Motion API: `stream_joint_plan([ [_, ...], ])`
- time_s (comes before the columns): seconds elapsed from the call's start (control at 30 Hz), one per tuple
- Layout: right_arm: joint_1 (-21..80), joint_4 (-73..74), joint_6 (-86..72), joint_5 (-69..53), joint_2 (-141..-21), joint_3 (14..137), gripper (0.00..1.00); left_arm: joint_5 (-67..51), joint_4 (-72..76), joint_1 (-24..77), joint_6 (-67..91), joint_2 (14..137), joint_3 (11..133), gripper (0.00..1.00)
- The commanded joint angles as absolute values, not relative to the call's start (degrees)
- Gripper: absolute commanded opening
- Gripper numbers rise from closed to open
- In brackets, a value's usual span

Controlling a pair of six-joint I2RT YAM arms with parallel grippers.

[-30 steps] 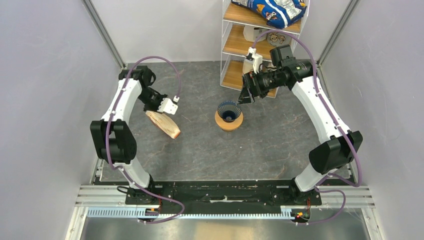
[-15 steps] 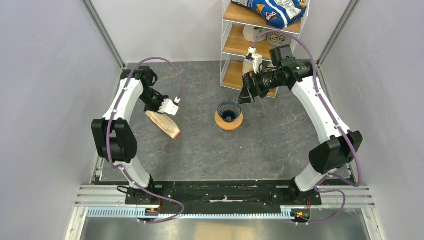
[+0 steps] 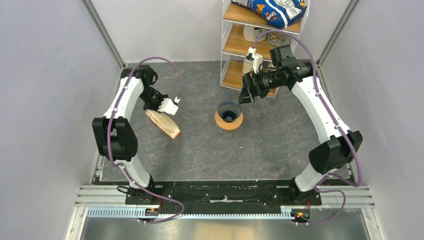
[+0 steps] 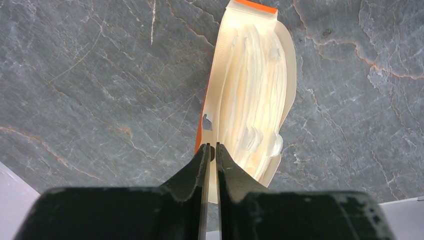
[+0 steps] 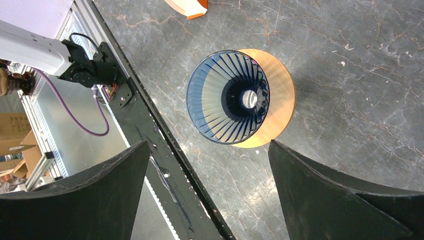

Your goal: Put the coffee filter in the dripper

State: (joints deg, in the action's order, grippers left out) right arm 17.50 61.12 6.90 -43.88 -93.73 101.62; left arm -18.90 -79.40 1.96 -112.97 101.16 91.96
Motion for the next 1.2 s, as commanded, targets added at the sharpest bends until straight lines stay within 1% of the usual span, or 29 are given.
stream_joint_plan([
  [0.0, 17.4, 60.5, 6.8, -43.8, -94.1, 101.5, 0.97, -18.0, -81.3, 1.7, -116.3, 101.6, 93.6, 0.16],
  [0.57, 17.4, 60.5, 6.5, -44.2, -94.5, 101.7, 0.97, -17.1, -79.4, 1.8, -115.4, 102.6, 92.4, 0.17],
  [1.17, 17.4, 60.5, 6.2, -44.4, -95.4, 102.6, 0.97, -15.8, -77.8, 1.8, -115.4, 103.2, 90.5, 0.21],
])
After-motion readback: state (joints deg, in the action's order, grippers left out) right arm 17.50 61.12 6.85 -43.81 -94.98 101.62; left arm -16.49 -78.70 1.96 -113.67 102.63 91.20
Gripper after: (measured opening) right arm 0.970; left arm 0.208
